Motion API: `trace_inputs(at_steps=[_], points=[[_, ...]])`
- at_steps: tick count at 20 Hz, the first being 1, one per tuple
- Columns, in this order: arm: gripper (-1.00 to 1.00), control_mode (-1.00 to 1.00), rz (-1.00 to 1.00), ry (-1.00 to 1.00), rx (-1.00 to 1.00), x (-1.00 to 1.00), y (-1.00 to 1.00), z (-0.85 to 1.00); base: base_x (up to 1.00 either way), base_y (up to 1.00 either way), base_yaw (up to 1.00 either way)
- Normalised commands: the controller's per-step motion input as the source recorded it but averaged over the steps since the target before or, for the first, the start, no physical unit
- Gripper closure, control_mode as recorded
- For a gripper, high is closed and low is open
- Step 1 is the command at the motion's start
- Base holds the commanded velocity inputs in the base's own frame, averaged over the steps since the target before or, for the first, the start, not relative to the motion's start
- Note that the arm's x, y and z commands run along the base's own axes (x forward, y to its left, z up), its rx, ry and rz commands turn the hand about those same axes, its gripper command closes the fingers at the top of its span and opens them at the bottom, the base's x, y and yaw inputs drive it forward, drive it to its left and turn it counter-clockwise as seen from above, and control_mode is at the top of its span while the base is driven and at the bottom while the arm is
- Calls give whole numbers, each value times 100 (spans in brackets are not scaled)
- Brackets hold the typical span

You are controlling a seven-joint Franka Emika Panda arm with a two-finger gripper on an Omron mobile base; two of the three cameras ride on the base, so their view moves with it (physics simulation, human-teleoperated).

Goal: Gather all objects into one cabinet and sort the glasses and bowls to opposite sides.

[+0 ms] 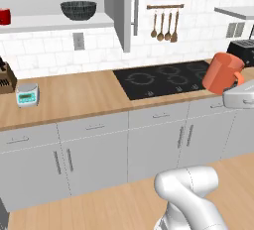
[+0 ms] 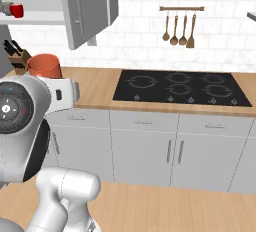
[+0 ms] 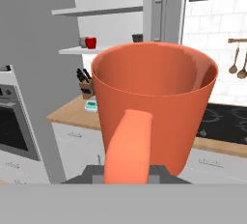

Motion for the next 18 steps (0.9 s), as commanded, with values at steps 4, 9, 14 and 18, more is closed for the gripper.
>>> trace_inputs(at_steps=[4,9,14,18], points=[[100,100,0,0,0,0,0,0,0,97,-3],[100,100,0,0,0,0,0,0,4,67,-7],[100,100,0,0,0,0,0,0,33,19,-10],[100,100,0,0,0,0,0,0,63,23,-4]])
